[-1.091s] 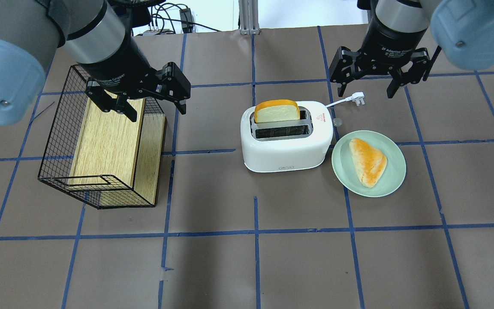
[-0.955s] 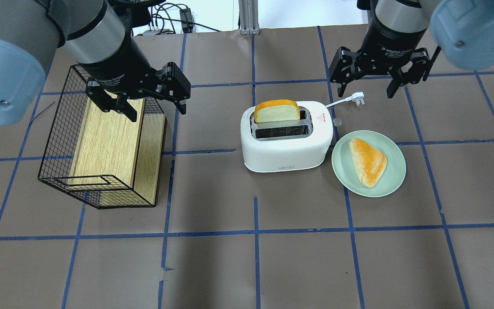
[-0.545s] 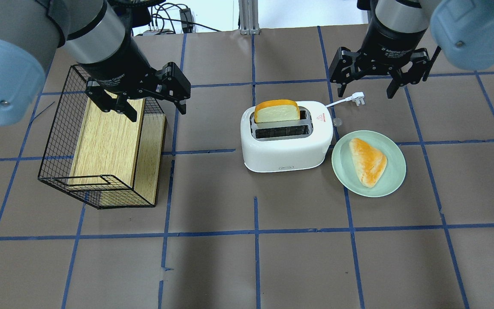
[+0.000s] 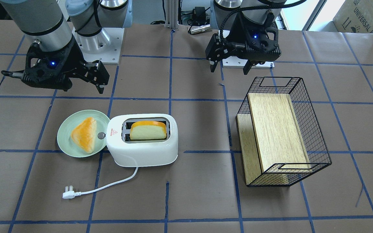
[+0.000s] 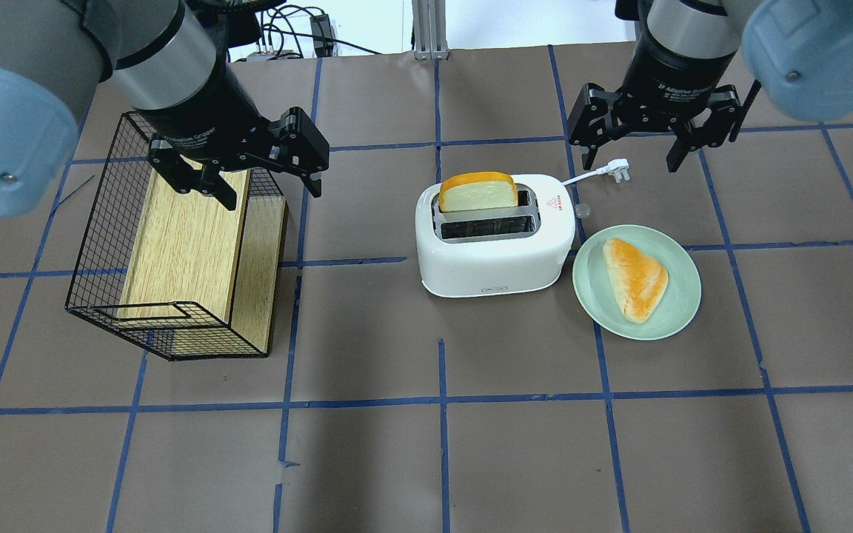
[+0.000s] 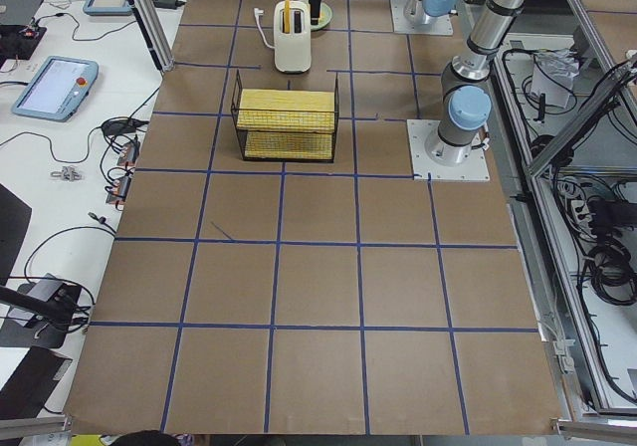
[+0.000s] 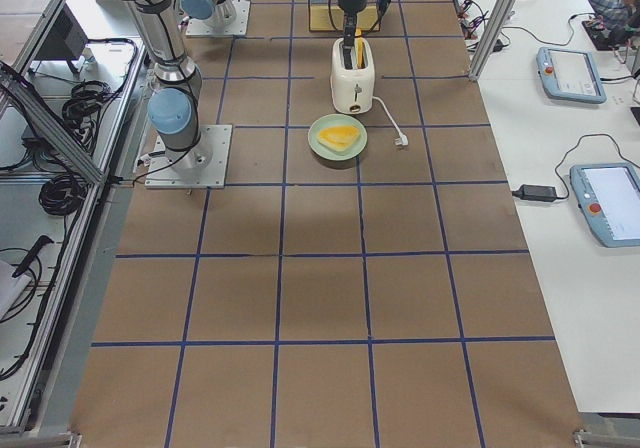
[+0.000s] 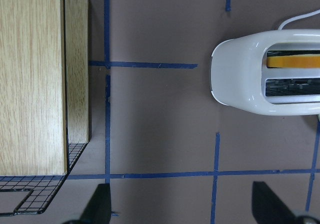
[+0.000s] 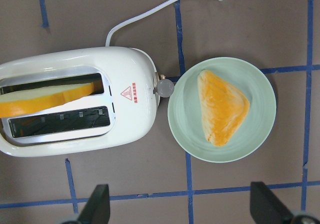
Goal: Press toaster with right arm
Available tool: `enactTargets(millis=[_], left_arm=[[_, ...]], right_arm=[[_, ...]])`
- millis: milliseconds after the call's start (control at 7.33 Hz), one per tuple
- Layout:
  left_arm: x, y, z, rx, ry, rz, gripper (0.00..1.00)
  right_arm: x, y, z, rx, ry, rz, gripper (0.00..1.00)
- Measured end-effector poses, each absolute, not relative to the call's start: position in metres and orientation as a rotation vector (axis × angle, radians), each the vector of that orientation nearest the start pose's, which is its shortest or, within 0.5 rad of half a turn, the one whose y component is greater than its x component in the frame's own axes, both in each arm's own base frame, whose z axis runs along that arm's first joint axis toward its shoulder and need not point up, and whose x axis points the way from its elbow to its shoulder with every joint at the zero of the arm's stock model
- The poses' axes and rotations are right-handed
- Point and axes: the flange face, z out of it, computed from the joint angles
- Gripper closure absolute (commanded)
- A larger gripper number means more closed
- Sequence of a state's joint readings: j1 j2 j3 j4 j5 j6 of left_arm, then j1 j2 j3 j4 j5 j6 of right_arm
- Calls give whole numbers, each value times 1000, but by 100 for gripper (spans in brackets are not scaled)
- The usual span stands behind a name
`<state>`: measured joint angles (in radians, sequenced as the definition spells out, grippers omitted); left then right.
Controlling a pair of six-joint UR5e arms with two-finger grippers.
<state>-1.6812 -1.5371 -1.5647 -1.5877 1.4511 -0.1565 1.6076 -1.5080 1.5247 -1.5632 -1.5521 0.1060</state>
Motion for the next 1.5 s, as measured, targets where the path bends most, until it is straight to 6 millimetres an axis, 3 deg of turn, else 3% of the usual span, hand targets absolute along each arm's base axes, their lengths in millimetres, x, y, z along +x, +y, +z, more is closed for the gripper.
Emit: enactTargets(millis=[136,273,409,818,1500], left_arm=[[-197,-461,506,-73,3262,-11,0],[-197,-461,506,-73,3262,-11,0],[-197,-461,506,-73,3262,-11,0],[-197,-461,507,-73,3262,-12,0],[-197,-461,506,-73,3262,-12,0]], right_arm=[[154,-512,478,60,3123,25,67],[154,-515,478,-31,3123,15,85],[154,-516,476,-143,3119,15,93],[153,-519,472,-699,3032,14,95],[154,-527,419,-1366,2759,130,97]])
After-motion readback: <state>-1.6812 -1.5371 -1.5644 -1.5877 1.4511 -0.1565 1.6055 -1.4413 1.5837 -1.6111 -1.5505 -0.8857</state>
